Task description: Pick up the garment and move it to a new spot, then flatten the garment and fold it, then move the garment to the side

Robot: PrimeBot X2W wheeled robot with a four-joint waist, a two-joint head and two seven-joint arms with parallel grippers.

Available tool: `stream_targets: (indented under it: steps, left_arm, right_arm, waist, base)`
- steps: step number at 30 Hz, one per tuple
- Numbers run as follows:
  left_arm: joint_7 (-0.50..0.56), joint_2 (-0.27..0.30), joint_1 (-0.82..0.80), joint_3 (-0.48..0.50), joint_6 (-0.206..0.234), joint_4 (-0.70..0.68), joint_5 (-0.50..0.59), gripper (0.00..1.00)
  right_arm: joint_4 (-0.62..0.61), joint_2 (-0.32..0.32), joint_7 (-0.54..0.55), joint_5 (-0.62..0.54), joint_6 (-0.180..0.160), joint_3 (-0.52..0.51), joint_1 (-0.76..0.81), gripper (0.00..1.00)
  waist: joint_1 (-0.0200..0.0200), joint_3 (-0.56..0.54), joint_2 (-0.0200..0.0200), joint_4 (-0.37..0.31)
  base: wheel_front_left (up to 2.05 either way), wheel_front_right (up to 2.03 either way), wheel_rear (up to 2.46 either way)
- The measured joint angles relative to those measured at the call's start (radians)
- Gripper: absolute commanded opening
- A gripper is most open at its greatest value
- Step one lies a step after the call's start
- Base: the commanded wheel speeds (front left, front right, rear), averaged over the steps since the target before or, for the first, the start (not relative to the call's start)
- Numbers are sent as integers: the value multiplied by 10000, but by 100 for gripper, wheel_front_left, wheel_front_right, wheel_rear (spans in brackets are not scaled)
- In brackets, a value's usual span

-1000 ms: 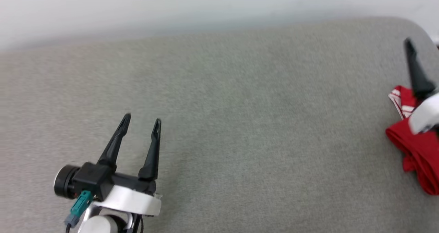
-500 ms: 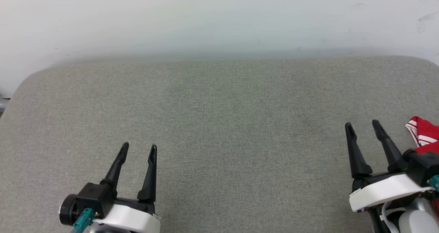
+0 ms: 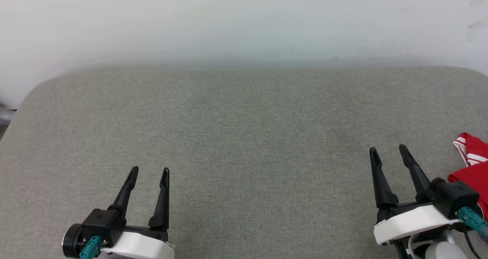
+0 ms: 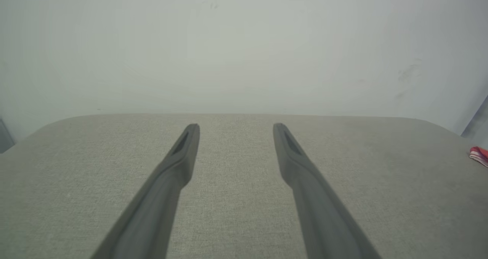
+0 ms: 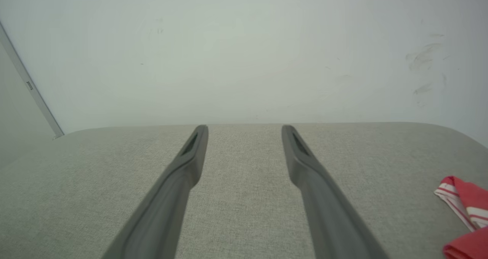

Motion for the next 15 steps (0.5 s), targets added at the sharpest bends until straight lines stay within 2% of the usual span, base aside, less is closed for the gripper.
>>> stream_targets:
  steps: [15]
  left_arm:
    - [0, -171, 31, 322, -173, 4, 128, 100]
  right_arm:
    - [-17, 82, -48, -61, 0, 17, -48, 100]
  waist:
    - [0, 2, 0, -120]
  base:
    - [0, 0, 0]
